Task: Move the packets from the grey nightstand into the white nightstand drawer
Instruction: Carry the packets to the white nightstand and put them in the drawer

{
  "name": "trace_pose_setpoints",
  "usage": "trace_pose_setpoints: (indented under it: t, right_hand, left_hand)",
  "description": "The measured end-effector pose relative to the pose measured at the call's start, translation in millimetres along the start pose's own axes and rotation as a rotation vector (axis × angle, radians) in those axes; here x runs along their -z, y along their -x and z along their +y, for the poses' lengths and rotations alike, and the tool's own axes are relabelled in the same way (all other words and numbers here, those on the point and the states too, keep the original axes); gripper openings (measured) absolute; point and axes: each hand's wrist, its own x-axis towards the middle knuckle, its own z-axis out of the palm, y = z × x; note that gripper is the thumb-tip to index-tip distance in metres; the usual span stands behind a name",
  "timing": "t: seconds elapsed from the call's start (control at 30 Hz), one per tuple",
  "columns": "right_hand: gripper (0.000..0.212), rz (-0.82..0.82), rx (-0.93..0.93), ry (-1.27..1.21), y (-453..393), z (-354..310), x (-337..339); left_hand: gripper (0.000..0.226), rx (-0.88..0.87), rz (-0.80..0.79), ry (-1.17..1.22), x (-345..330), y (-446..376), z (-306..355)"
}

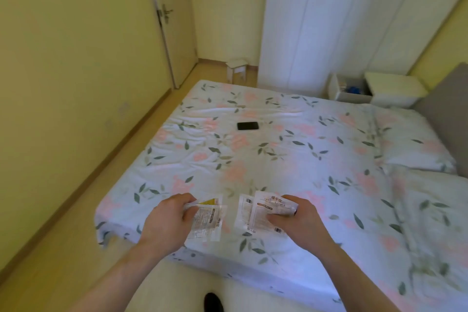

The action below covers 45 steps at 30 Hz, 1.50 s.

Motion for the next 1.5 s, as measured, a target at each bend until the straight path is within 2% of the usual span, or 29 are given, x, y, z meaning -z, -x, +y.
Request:
trace_pose_setpoints:
  t: [0.13, 0.3, 0.53, 0.7, 0.9, 1.17, 1.4, 1.5]
  right_hand:
    - [0.022, -0.072, 0.011, 0.042, -62.1, -37.7, -61.3]
    - [0.016, -0.205, 0.135, 0.119, -140.8, -106.0, -163.5]
    - [0.017, -0.286, 0.246, 0.207, -209.8, -190.3, -298.8]
    - [0.007, -0.219, 0.23, 0.174, -231.0, -230.6, -397.7]
    - [0.008, -0.077, 0.187, 0.082, -238.1, -269.1, -485.7]
    - [0.007, 0.131, 0.12, 0.061, -298.3, -295.6, -520.9]
    - [0.02, 0.266, 0.06, -0.015, -376.9, -312.7, -558.8]
    - [0.017, 0.31, 0.027, -0.007, -410.3, -330.1, -568.6]
  left_hand:
    - [0.009, 0.113, 0.023, 0.069, 40.2, -31.1, -56.9]
    - [0.009, 0.28, 0.138, 0.087, 96.1, -57.2, -148.7]
    - [0.015, 0.337, 0.247, 0.108, 170.2, -99.4, -273.2]
    - [0.014, 0.323, 0.24, 0.126, 223.6, -135.7, -371.3]
    - [0.018, 0.175, 0.174, 0.092, 287.2, -195.2, -462.8]
    - [0.014, -0.044, 0.088, 0.15, 321.5, -324.9, -499.5]
    - [0.02, -0.078, -0.001, 0.229, 351.5, -436.8, -528.3]
    - [0.019, -0.12, 0.001, 0.209, 367.0, -486.9, -535.9]
